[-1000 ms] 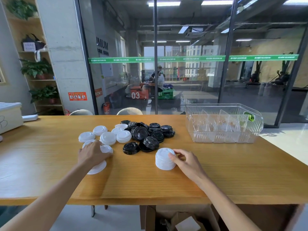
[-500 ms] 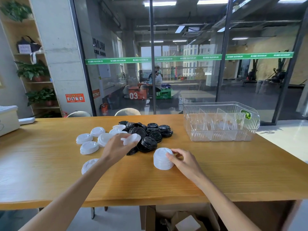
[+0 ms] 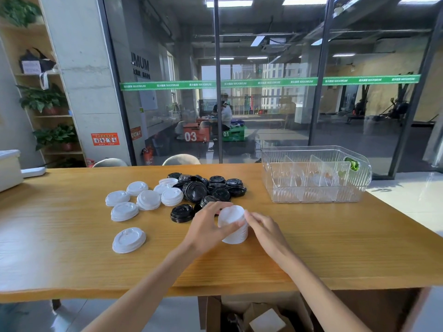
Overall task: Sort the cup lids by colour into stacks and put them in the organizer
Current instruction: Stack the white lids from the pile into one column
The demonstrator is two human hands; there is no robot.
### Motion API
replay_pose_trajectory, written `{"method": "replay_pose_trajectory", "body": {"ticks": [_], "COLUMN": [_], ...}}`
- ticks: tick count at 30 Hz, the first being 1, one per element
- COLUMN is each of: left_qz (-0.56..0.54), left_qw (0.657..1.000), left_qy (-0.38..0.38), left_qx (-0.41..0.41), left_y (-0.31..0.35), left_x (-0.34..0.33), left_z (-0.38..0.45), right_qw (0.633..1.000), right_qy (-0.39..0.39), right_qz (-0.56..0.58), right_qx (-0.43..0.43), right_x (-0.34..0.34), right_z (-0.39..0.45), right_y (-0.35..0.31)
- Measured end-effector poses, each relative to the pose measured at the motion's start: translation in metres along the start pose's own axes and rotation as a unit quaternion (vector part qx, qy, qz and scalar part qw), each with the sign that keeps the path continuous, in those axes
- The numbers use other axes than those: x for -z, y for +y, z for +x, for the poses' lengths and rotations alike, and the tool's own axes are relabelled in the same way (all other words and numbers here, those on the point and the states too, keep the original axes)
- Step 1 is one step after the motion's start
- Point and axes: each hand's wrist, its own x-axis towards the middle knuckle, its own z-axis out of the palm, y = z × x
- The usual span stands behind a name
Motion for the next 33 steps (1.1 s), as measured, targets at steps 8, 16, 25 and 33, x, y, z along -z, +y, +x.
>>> {"method": "replay_pose_trajectory", "body": {"ticks": [8, 16, 25, 33], "left_qz": [0.004, -0.024, -0.056, -0.064], "left_qw": [1.000, 0.999, 0.998, 0.996], "left_qy": [0.015, 0.024, -0.011, -0.029], "left_qx": [0.009, 0.019, 0.038, 0.050], "left_y": [-0.008, -0.011, -0.018, -0.028], "left_x": [-0.008, -0.011, -0.007, 0.001], "left_z": [0.002, -0.002, 0.000, 0.001], "right_qw": [1.000, 0.999, 0.997, 0.996], "right_qy": [-0.003, -0.007, -0.003, 0.003], "right_qz": [-0.004, -0.047, -0.074, -0.088], "right_qx": [0.001, 0.020, 0.037, 0.028], "right_x": [0.001, -0.001, -0.001, -0.001], "right_z": [-0.001, 0.004, 0.006, 0.005], "right_y": [-0.001, 0.005, 0.010, 0.008]}}
